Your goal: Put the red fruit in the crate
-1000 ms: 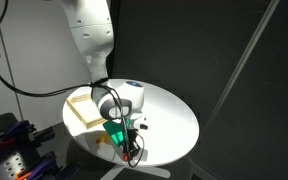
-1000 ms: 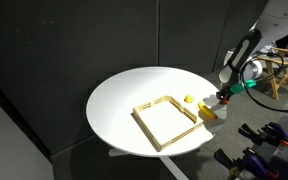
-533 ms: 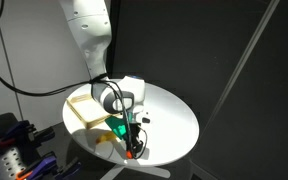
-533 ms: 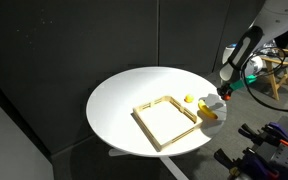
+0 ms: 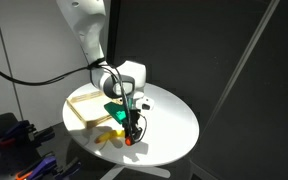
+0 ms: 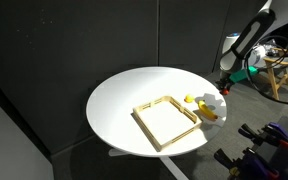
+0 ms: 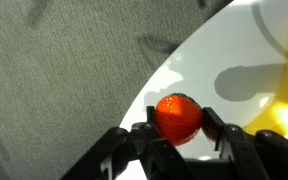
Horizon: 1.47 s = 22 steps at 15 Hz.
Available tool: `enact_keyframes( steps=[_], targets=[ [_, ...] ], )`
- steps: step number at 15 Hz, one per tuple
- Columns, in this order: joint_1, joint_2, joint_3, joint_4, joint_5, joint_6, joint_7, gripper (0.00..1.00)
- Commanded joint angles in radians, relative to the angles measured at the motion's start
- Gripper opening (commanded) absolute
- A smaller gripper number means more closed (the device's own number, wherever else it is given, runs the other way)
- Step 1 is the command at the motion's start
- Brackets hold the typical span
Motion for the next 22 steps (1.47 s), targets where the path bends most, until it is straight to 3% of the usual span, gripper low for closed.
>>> enact_keyframes(
  steps=[1, 8, 22],
  targets=[
    [-0.046, -0.127, 0.06, -0.066, -0.011, -0.046, -0.022, 0.24],
    [-0.092, -0.238, 0.154, -0.136, 0.023, -0.059, -0.052, 0.24],
    [0.009, -0.283, 0.234, -0.216, -0.015, -0.034, 0.057, 0.24]
  ],
)
